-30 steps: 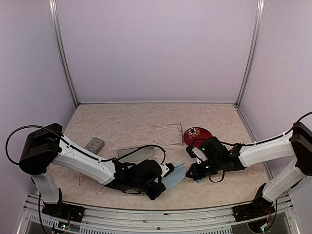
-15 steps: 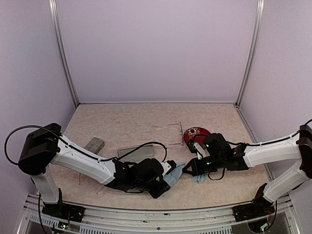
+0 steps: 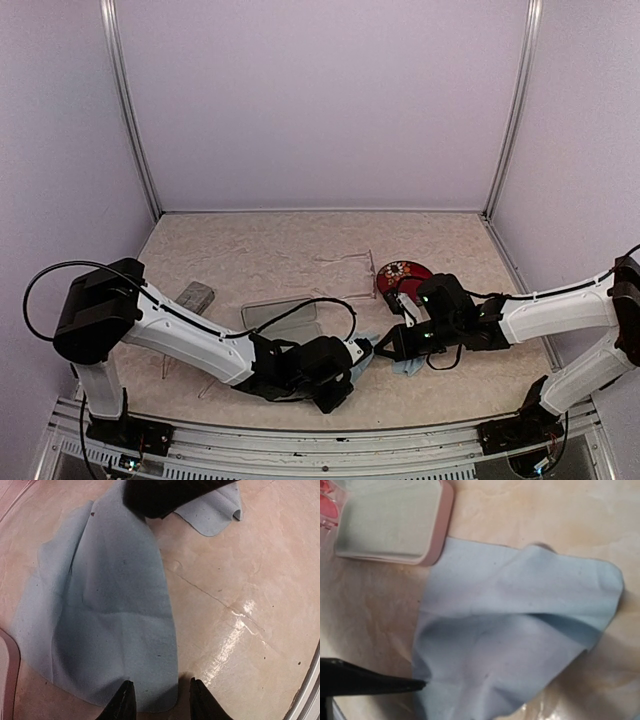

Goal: Organize the sunglasses
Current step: Pick up the glasses cleaning cloth from the center of the board.

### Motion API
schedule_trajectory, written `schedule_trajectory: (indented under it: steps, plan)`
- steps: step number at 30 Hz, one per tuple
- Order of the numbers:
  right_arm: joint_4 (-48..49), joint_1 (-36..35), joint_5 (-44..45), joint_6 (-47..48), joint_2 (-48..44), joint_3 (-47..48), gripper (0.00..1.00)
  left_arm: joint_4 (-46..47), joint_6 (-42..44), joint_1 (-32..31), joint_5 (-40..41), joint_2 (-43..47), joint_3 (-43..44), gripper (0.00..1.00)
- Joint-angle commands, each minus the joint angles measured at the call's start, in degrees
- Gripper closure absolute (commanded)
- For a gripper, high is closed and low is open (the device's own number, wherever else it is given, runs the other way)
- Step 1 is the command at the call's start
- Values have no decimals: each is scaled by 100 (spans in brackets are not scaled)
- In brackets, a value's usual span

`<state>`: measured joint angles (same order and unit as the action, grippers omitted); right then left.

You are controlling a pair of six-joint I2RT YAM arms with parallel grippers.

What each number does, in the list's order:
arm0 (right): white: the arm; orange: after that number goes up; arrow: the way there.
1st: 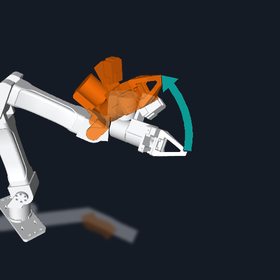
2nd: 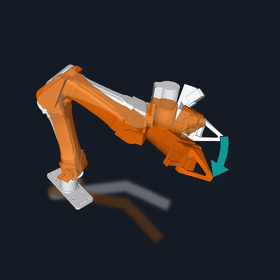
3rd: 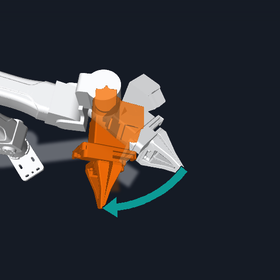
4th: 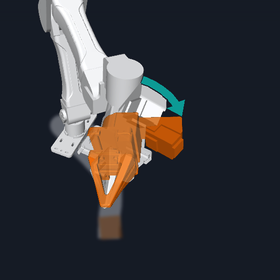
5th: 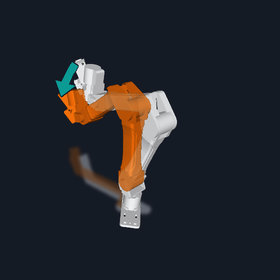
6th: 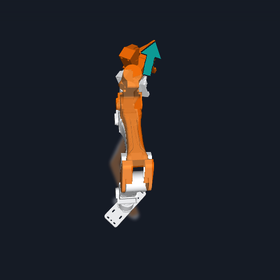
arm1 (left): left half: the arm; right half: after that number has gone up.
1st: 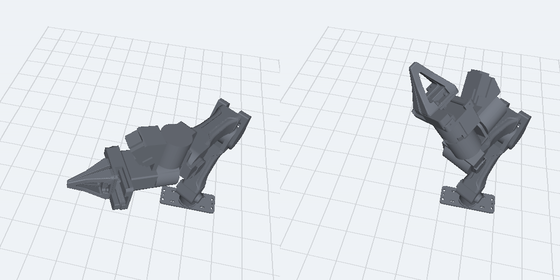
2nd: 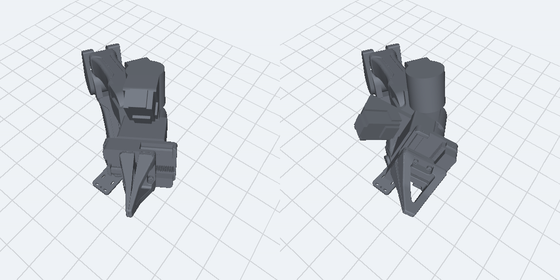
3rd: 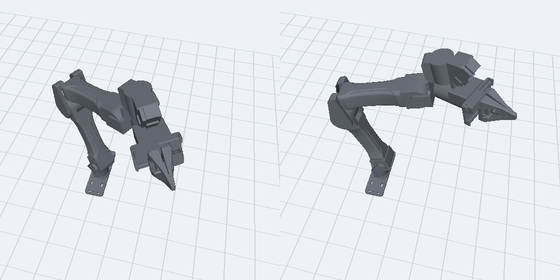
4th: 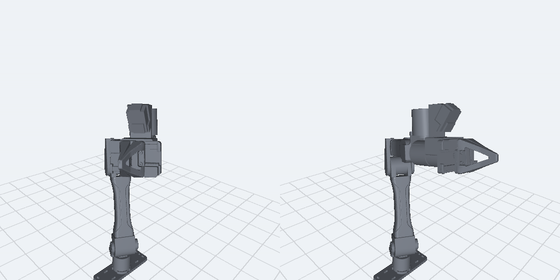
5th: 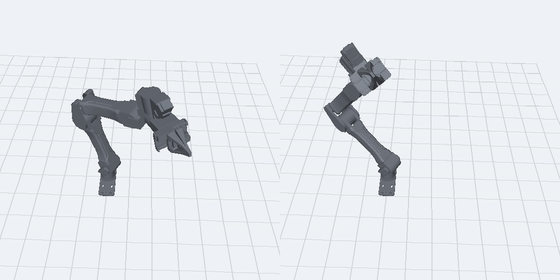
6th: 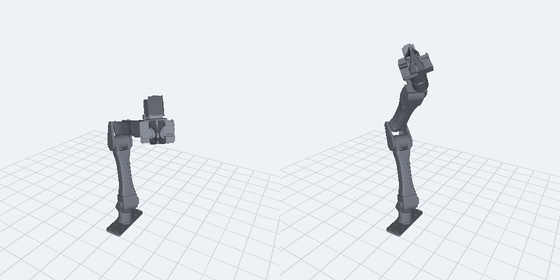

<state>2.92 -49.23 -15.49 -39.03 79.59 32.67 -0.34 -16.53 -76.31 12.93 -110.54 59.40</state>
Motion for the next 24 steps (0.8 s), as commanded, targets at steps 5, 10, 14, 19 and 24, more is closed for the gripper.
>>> schedule_trajectory:
  steps: [5, 10, 14, 19, 24]
  plan:
    - [11, -22, 45, 0, -137, -44, 100, -472, 8, -32, -113, -161, 131, 68]
    - [9, -17, 51, 9, -137, -47, 100, -511, 1, -55, -183, -270, 159, 82]
    - [-5, -23, 46, 7, -131, -64, 100, -518, -27, -50, -147, -212, 151, 90]
    - [10, -18, 1, 13, -94, -78, 100, -523, -42, -20, -121, -172, 176, 98]
    - [-159, -16, 73, 84, -166, -3, 100, -562, -107, 32, -61, 6, 131, 100]
